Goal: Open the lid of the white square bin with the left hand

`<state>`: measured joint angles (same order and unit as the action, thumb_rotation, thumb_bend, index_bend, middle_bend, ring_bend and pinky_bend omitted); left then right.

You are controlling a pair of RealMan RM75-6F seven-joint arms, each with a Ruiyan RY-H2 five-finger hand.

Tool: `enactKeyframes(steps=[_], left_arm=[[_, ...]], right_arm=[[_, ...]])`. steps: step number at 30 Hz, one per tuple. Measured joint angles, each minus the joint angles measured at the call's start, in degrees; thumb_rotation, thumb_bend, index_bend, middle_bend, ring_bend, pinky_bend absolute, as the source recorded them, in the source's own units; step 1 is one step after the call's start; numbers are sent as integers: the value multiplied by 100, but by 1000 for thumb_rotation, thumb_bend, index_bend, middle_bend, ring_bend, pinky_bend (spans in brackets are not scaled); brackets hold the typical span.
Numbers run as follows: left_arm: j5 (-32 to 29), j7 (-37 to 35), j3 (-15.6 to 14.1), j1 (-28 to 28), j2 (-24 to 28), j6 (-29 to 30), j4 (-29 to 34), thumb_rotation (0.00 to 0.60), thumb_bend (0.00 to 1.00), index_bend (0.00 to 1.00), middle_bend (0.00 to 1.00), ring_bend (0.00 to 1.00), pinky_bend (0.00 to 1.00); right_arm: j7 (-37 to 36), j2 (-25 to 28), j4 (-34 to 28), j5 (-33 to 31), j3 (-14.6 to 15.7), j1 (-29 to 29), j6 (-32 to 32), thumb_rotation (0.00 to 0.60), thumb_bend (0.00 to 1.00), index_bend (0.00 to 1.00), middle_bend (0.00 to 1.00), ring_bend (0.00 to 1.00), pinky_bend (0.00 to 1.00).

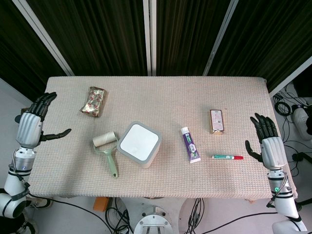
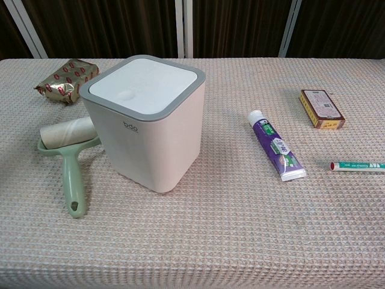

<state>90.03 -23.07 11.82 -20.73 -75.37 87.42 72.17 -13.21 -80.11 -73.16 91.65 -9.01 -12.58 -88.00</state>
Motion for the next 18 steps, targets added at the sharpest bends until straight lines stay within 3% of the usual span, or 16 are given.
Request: enactKeyframes(steps=[5, 10, 18], left_arm=[[25, 61, -75, -7, 16, 3, -10, 464, 103, 83, 94, 74, 209], [107, 79, -198, -2, 77, -20, 70, 401, 103, 84, 103, 74, 209], [440, 548, -548, 46, 433, -147, 840, 334, 105, 95, 132, 74, 209]], right_arm=[[0, 47, -21, -46, 23, 20, -41, 600, 353, 0, 0, 0, 0], [-49, 68, -14, -62, 72, 45, -73, 600, 352, 0, 0, 0, 0], [-118, 94, 45, -63, 191, 178, -216, 600, 355, 0, 0, 0, 0]])
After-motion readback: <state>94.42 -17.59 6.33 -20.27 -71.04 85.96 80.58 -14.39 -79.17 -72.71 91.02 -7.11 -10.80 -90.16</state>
